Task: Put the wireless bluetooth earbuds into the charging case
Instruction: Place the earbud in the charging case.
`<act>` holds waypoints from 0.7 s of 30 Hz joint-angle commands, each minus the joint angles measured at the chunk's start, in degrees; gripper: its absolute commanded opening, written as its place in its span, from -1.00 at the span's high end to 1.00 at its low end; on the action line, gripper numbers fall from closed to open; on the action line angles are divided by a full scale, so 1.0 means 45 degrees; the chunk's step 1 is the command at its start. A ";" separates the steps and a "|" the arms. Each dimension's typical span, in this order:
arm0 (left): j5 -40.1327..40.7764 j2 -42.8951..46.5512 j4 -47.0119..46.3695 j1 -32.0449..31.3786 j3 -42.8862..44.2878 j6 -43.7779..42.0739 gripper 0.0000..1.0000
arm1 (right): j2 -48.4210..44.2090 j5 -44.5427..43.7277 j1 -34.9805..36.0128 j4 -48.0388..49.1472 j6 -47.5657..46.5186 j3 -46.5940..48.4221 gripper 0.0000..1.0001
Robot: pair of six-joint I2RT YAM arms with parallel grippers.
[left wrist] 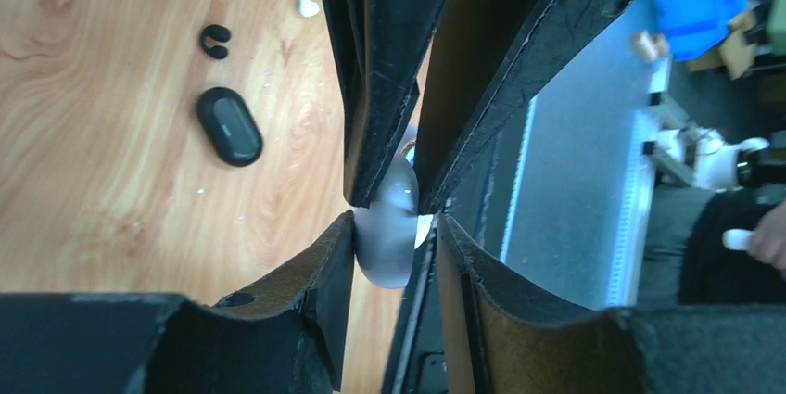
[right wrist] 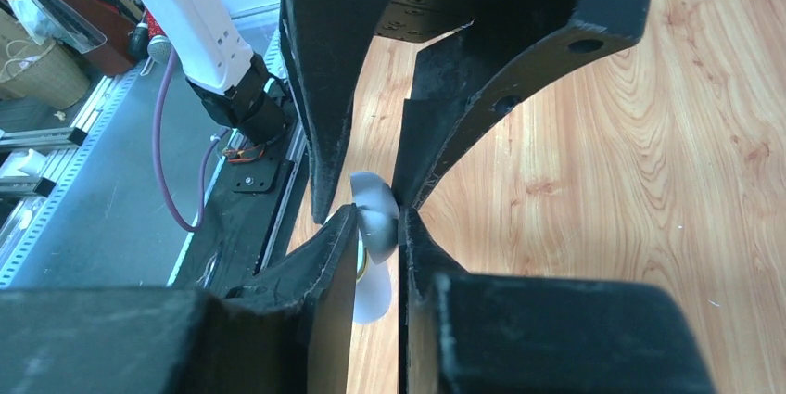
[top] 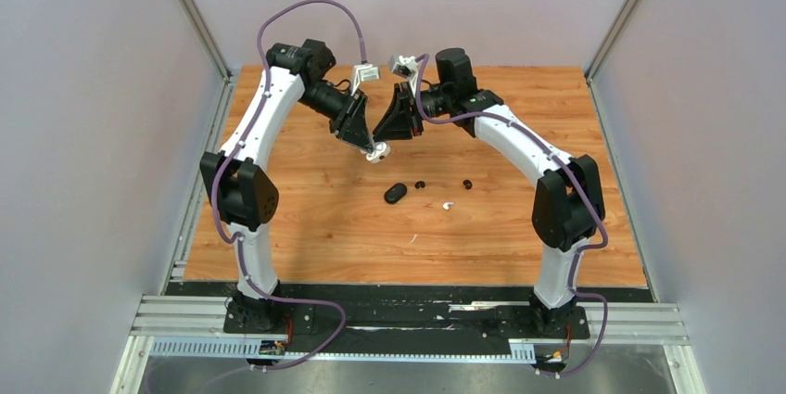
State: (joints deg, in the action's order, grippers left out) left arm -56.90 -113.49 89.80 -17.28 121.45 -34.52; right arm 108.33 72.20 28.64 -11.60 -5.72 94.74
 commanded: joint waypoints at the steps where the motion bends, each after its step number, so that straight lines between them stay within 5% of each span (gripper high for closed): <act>1: -0.2273 0.0040 0.0144 0.0567 -0.0179 0.1178 0.10 | -0.0737 -0.0146 0.0080 0.0364 -0.0486 -0.0135 1.00; 21: -0.3311 -0.0336 -0.0220 0.0852 -0.0642 0.1864 0.11 | -0.0998 -0.0318 0.0119 0.0759 -0.0273 -0.0351 1.00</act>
State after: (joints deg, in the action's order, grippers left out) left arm -70.22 -114.80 89.65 -13.15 118.74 -27.46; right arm 106.63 70.35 28.77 -11.25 -6.72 93.56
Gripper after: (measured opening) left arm 0.479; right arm 0.098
